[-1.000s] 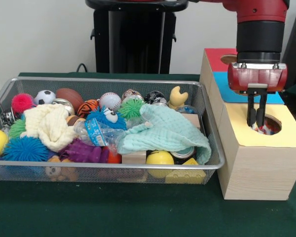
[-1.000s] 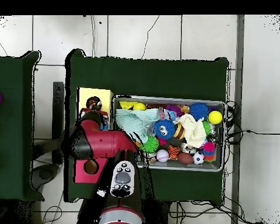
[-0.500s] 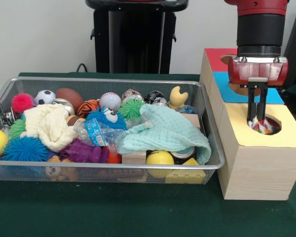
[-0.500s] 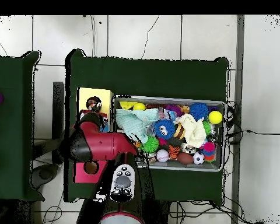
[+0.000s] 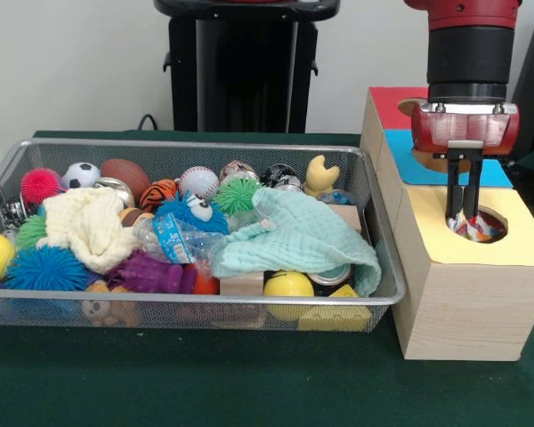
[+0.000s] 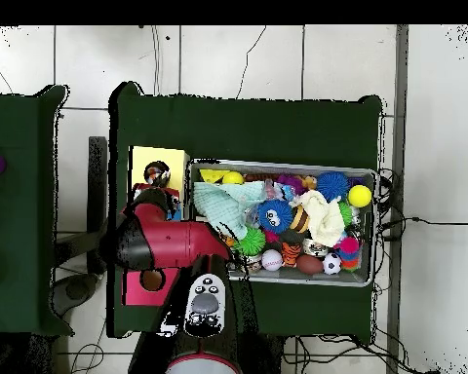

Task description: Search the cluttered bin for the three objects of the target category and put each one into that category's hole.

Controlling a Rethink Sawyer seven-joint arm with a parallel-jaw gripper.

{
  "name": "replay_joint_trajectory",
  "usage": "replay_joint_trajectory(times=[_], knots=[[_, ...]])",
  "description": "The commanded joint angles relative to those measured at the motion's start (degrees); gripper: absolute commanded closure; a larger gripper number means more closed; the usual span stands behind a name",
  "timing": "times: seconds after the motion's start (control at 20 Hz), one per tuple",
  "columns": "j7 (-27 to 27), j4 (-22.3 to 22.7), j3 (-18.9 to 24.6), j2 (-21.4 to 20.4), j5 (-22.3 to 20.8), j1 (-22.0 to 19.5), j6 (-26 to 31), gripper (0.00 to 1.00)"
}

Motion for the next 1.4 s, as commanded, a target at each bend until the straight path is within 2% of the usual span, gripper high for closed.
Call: replay_joint_trajectory(times=[0.05,0.6,0.9,1.35,1.4], knots=[[6.4,2.7,1.8,6.6,-1.2,-1.1,4.1,1.0],[8.4,1.1,1.0,9.9,0.4,1.1,0.9,1.0],[8.5,1.1,0.6,9.9,1.3,1.9,1.1,1.0],[7.8,1.0,0.9,10.0,0.5,1.4,0.5,1.0],[7.5,0.7,0.4,10.1,0.2,1.8,0.1,0.0]])
